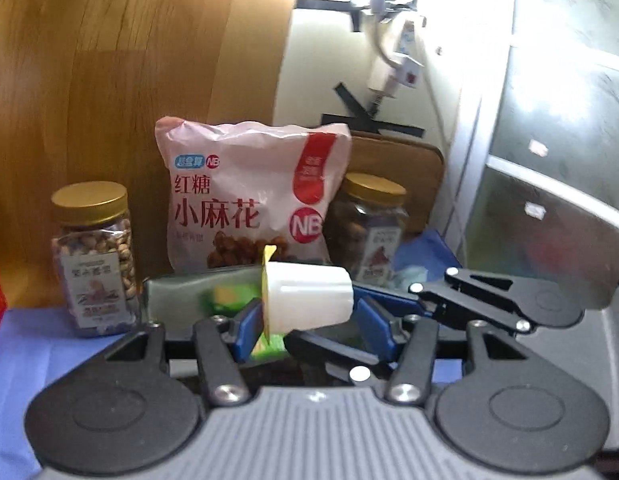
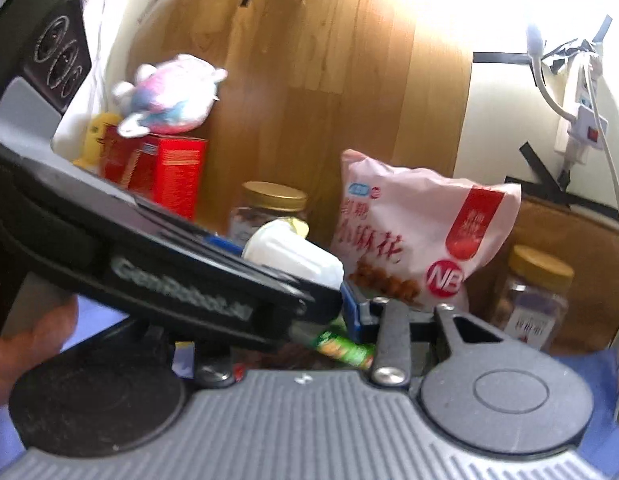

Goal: Organize snacks
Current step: 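Carry the white cup into the tin box and open the right gripper, then reach the left gripper to the clear mooncake packet and grasp it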

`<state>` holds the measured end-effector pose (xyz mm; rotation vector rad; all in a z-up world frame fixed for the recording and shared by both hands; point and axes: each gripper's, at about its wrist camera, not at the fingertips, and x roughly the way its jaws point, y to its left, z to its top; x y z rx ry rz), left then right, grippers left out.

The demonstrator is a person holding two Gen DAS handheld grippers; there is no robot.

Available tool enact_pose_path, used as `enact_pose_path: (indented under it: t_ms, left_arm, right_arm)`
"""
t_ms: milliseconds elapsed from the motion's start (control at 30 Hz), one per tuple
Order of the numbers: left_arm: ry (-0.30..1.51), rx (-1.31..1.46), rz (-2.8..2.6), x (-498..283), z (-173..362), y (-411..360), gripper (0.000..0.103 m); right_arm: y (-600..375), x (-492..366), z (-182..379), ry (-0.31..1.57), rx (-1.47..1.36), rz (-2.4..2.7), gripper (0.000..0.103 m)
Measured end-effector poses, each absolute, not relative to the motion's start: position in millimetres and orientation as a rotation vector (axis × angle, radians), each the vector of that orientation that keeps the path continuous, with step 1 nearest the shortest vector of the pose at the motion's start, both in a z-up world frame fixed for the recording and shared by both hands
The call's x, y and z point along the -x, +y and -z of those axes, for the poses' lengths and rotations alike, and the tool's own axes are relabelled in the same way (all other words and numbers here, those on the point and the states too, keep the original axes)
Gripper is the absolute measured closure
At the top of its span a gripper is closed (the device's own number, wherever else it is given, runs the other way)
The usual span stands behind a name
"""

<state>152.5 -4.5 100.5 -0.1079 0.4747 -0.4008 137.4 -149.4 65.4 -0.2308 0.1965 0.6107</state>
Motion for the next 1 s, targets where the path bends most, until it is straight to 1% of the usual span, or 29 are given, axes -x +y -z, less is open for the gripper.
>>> enact_pose_path:
  t_ms: [267,300,333,367,400,433,467,567,667,733,867,1000]
  left_arm:
    - [0.551,0.135,0.353,-208,-73,-4,0.052]
    - [0.557,0.127,0.336,-211,-70,-6,0.048]
    - [0.565,0.119,0.318,-214,-67,-7,0.038]
    - [0.568,0.118,0.298,-215,-65,-8,0.033]
    - [0.566,0.117,0.286,-214,-64,-7,0.024]
    - [0.559,0.116,0.284,-213,-64,-7,0.022]
    - [0.555,0.113,0.285,-210,-65,-6,0.022]
    - [0.520,0.120,0.297,-190,-76,7,0.022]
    - [0.468,0.196,0.329,-156,-87,41,0.020]
    - [0.470,0.251,0.318,-132,-86,72,0.020]
    - [0.540,0.296,0.206,-90,-64,124,0.020]
    - [0.605,0.370,0.149,-60,-35,151,0.020]
  right_arm:
    - [-138,-192,-46,0.292,0.234,-0.564,0.061]
    - [-136,-194,-42,0.298,0.241,-0.554,0.059]
    - [-135,-196,-41,0.302,0.248,-0.543,0.057]
    - [-133,-195,-39,0.306,0.255,-0.533,0.048]
    - [-133,-194,-38,0.302,0.256,-0.526,0.039]
    - [-133,-192,-38,0.291,0.255,-0.521,0.036]
    - [-134,-189,-39,0.278,0.255,-0.515,0.034]
    - [-139,-175,-45,0.267,0.232,-0.514,0.034]
    - [-150,-149,-52,0.262,0.156,-0.571,0.036]
    - [-155,-128,-52,0.280,0.110,-0.625,0.036]
    - [-151,-85,-38,0.338,0.078,-0.740,0.050]
    - [-120,-66,-28,0.367,0.149,-0.818,0.049]
